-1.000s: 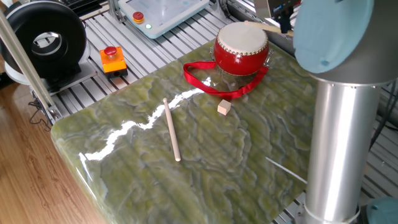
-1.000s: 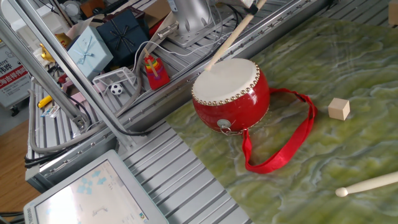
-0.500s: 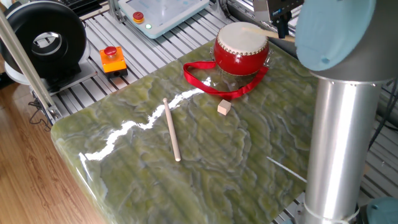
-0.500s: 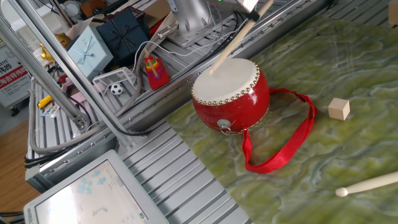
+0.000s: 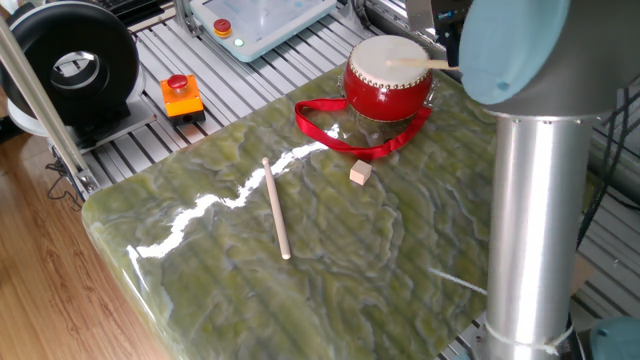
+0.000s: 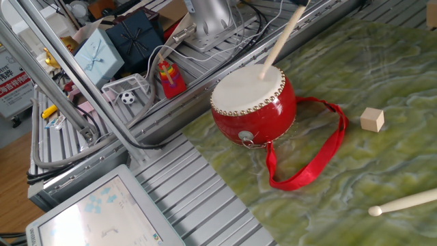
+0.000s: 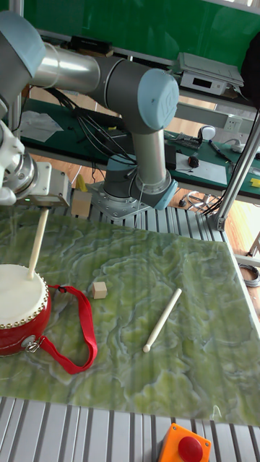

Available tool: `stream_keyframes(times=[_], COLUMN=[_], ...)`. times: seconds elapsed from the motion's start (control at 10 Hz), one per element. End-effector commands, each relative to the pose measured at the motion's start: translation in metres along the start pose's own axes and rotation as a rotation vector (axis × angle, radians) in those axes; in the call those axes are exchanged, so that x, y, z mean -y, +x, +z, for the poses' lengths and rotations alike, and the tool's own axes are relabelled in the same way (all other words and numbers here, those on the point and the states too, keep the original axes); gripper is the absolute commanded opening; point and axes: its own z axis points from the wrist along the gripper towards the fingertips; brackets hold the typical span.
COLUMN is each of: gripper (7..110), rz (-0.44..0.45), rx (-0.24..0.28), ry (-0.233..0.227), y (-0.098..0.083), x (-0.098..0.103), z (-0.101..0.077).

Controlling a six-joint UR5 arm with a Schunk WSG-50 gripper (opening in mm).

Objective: Play the drum

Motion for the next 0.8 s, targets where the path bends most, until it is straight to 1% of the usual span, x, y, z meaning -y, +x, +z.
stream_keyframes(times=[0.0,0.2,0.3,0.4,0.5,0.6,0.7], gripper=[7,7,7,7,7,7,7], rz=[0.045,0.082,0.089,0.093,0.09,0.071,0.081], rx=[-0.083,-0.134,-0.145,-0.122,-0.03,0.113,0.208], ry=[-0.014,0.035,0.053,0.054,0.06,0.111,0.197], y=[0.015,0.025,0.028,0.023,0.003,-0.027,-0.045], x=[-0.016,-0.014,-0.012,-0.011,-0.004,0.016,0.04], z=[-0.011,-0.019,-0.022,-0.02,-0.016,-0.016,-0.023])
